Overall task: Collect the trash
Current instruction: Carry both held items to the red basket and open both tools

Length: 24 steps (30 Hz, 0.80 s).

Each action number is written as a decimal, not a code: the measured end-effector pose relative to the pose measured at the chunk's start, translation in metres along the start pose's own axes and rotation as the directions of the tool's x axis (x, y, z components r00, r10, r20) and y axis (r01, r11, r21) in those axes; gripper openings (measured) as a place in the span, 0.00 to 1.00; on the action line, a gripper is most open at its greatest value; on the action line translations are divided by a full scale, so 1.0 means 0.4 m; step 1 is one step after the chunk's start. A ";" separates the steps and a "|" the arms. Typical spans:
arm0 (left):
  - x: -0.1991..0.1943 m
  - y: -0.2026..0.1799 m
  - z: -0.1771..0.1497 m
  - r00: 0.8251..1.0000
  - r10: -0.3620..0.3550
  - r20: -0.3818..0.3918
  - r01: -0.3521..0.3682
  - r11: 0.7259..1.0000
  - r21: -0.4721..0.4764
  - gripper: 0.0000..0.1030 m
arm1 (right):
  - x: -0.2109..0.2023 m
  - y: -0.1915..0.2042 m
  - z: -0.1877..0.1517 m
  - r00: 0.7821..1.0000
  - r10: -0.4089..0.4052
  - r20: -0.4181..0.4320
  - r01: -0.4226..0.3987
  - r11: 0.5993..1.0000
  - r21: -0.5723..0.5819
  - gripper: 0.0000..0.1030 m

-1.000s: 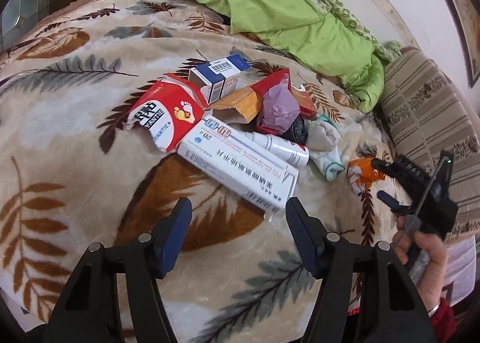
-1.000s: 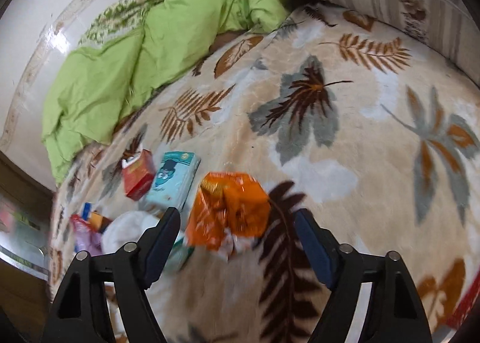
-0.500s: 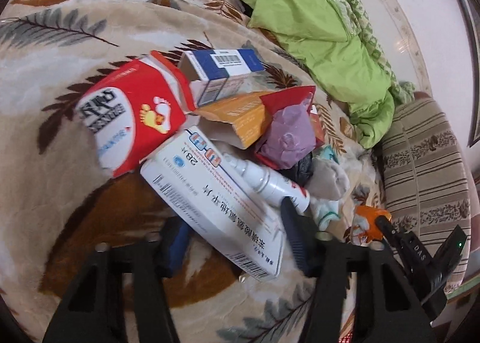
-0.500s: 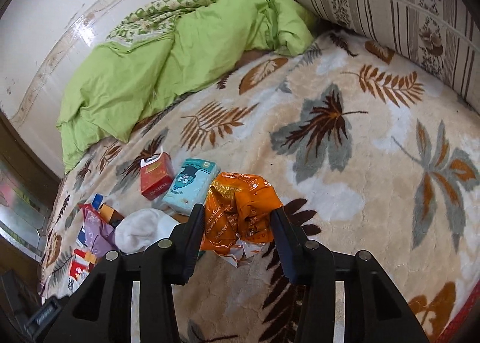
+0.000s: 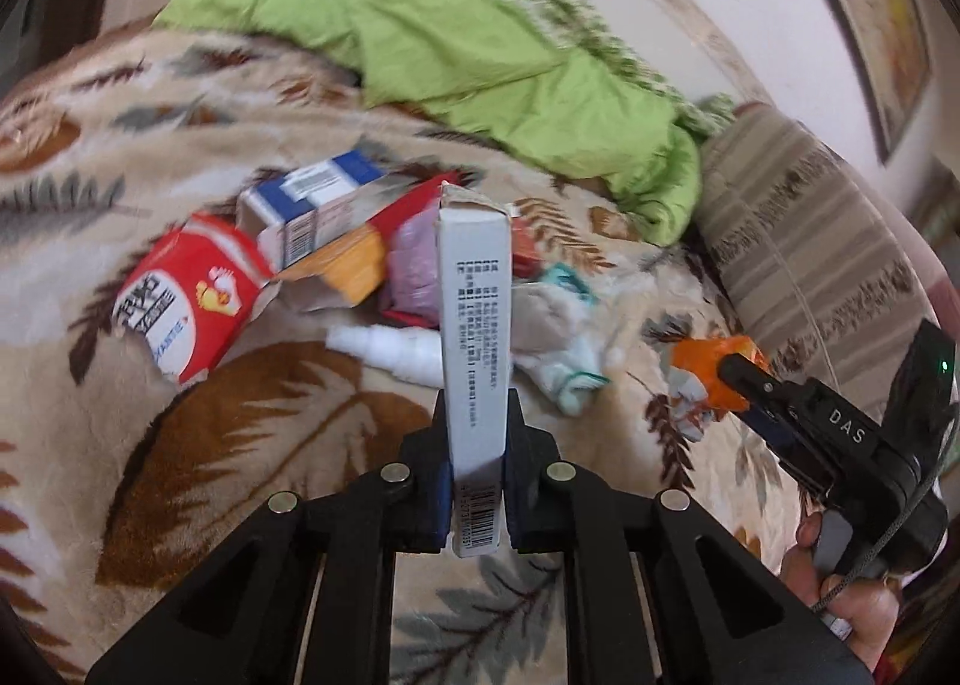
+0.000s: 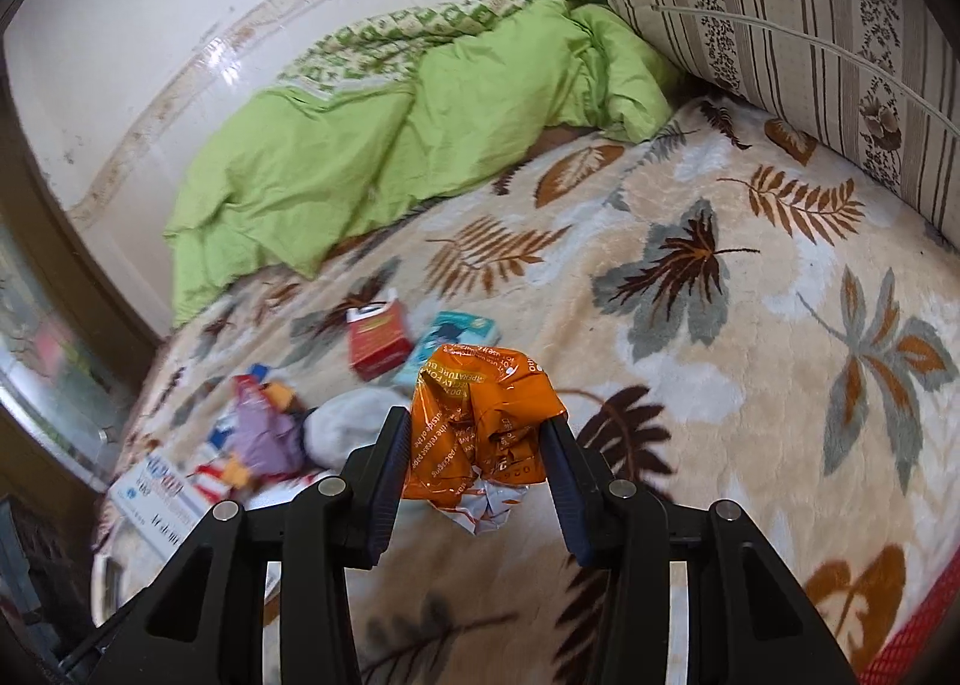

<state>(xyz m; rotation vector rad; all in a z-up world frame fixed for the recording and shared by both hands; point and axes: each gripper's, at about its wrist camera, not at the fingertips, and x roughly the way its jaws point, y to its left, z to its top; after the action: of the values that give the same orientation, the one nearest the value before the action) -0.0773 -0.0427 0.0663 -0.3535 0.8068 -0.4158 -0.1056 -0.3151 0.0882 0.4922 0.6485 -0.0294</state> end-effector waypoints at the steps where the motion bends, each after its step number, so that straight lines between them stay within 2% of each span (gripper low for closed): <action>1: -0.015 -0.020 -0.002 1.000 -0.011 0.009 0.011 0.999 0.036 0.12 | -0.023 -0.001 -0.005 1.000 0.016 0.012 -0.016 1.000 0.002 0.46; 5: -0.062 -0.092 -0.016 0.998 -0.055 0.022 0.051 0.988 0.148 0.12 | -0.122 -0.012 -0.031 0.997 0.063 0.049 -0.063 0.998 0.008 0.46; 10: -0.085 -0.163 -0.042 0.993 -0.119 -0.019 0.120 0.967 0.225 0.12 | -0.230 -0.055 -0.076 0.994 0.102 0.044 -0.104 0.994 0.026 0.46; 15: -0.101 -0.274 -0.072 0.978 -0.196 -0.076 0.210 0.928 0.309 0.12 | -0.369 -0.148 -0.091 0.994 0.073 0.083 -0.078 0.995 0.059 0.46; 19: -0.109 -0.390 -0.101 0.949 -0.275 -0.156 0.314 0.878 0.361 0.12 | -0.486 -0.252 -0.093 0.991 -0.016 0.131 0.002 0.994 0.105 0.46; 24: -0.113 -0.558 -0.169 0.893 -0.359 -0.269 0.444 0.796 0.411 0.12 | -0.612 -0.382 -0.106 0.973 -0.160 0.165 0.132 0.977 0.167 0.46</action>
<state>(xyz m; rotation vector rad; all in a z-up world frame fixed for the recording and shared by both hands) -0.2056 -0.2231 0.1527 -0.0313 0.7743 -1.0395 -0.3529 -0.4620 0.1369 0.5833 0.5082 -0.2624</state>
